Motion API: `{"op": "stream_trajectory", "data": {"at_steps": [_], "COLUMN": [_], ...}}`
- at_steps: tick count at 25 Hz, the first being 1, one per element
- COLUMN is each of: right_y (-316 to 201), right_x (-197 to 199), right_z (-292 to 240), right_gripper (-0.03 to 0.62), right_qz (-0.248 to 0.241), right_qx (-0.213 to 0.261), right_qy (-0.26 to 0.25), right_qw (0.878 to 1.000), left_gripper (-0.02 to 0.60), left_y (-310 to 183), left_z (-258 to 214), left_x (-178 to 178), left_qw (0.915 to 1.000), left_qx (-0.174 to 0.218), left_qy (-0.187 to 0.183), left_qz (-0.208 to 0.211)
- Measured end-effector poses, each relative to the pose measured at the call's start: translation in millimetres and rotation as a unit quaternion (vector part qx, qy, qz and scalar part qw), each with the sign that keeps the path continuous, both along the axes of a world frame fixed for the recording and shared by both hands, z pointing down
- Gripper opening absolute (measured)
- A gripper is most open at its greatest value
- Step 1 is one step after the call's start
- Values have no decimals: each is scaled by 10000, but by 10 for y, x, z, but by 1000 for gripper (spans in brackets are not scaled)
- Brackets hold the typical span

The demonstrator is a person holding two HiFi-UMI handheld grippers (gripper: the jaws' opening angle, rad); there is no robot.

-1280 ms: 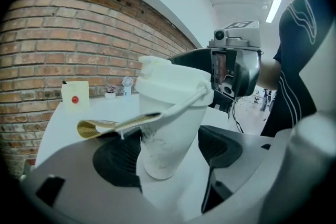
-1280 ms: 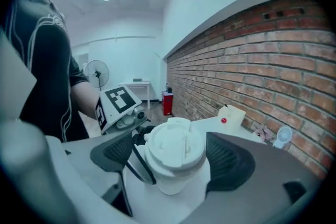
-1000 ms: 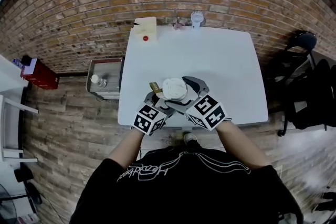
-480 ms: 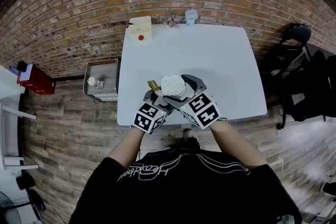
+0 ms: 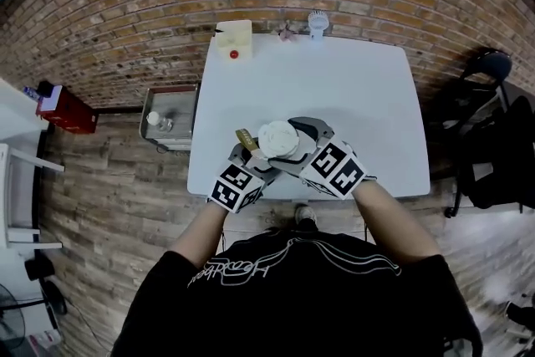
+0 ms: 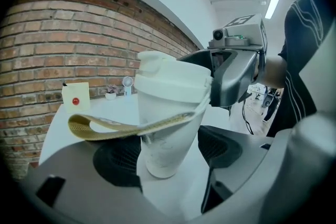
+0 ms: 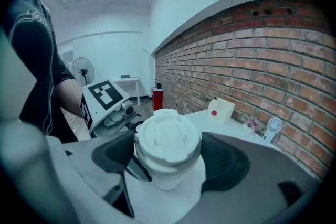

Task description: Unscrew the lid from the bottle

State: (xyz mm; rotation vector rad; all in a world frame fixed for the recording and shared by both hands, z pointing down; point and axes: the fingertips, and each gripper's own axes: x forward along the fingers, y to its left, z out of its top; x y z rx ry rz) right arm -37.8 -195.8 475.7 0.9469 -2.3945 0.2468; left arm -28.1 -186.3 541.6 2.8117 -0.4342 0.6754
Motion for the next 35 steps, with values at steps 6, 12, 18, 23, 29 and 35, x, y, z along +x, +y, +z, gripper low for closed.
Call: {"op": "stream_trajectory", "data": {"at_steps": [6, 12, 18, 23, 29, 35], "right_y": [24, 76, 115, 142, 149, 180], "right_x": [-21, -42, -65, -58, -70, -63], "right_z": [14, 6, -11, 18, 31, 34], "right_gripper": [390, 390, 390, 390, 390, 390], "right_qz": [-1228, -2309, -3448, -4345, -5151, -5375], "right_qx": [-182, -340, -398, -386, -240, -170], "right_qy": [301, 414, 636, 881, 1291, 1479], "right_qw": [9918, 9715, 9357, 8955, 8470, 8300], "left_gripper": [357, 357, 357, 357, 357, 357], "left_y": [-3, -1, 18, 16, 7, 29], "left_z": [3, 24, -5, 2, -8, 3], "left_x": [-6, -15, -38, -34, -43, -48], "left_qw": [10000, 9999, 9998, 9999, 9999, 9998], "left_qx": [-14, -54, -98, -101, -90, -167], "left_qy": [-91, -139, -165, -101, 5, 14], "left_qz": [6, 24, 9, 20, 56, 137]}}
